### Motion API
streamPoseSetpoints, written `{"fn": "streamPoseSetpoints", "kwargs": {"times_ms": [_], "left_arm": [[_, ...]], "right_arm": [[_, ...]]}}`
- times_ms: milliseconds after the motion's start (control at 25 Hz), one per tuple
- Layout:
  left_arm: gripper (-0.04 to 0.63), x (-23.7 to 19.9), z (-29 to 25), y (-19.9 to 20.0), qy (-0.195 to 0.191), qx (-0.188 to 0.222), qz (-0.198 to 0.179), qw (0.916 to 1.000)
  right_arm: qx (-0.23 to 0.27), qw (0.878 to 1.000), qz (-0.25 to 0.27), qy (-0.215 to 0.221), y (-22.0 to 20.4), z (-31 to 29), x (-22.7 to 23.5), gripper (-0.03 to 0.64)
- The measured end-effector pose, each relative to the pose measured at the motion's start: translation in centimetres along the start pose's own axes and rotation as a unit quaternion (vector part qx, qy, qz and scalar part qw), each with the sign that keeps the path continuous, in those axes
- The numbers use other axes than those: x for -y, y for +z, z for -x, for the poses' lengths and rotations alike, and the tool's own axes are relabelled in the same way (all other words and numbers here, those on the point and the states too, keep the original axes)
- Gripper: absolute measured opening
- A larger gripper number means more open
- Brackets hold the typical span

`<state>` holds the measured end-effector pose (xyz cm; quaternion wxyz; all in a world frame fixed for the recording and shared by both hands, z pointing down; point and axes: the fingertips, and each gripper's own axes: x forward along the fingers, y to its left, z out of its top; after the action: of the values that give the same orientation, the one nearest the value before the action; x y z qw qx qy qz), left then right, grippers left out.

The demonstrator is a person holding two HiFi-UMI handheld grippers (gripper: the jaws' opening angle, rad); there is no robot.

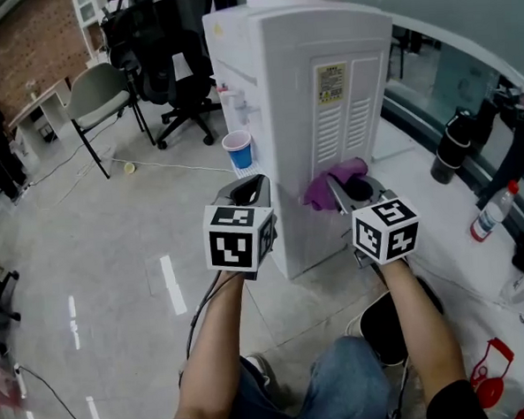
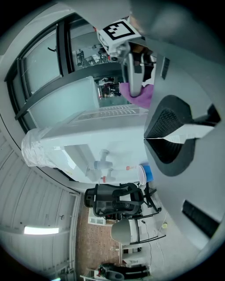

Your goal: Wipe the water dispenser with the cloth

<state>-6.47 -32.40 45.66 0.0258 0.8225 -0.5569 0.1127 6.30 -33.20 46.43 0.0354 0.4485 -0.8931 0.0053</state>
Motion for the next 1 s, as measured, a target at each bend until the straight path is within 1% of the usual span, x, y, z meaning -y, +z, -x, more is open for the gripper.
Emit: {"fn": "streamPoseSetpoints", "kwargs": {"times_ms": [120,240,400,600,840,920,1000], "left_arm": [[0.028,0.2,0.0,0.4,0.0,0.002,0.001,1.0],[0.028,0.6,0.1,0.9,-0.002,0.008,0.002,1.0],[0.028,1.0,0.2,1.0,-0.006,0.008,0.002,1.0],[0.028,0.3,0.5,1.4,-0.002,0.012,0.007,0.9999],[0.028,-0.3,0.7,1.2,0.002,0.013,0.018,0.9997],[0.028,-0.2,0.7,1.3,0.002,0.015,0.019,0.9997],[0.028,-0.3,0.8,1.4,0.004,0.016,0.017,0.9997]], "right_arm": [[0.021,1.0,0.019,0.012,4.8,0.7,-0.5,0.04],[0.041,0.998,0.052,0.023,9.6,1.1,-1.3,0.04],[0.07,0.993,0.087,0.033,15.4,1.7,-2.4,0.04],[0.104,0.985,0.132,0.032,21.8,2.6,-4.0,0.04],[0.147,0.977,0.154,0.023,28.4,2.6,-4.9,0.04],[0.154,0.976,0.155,0.024,29.6,2.1,-5.2,0.04],[0.151,0.977,0.152,0.025,29.8,1.4,-5.4,0.04]]}}
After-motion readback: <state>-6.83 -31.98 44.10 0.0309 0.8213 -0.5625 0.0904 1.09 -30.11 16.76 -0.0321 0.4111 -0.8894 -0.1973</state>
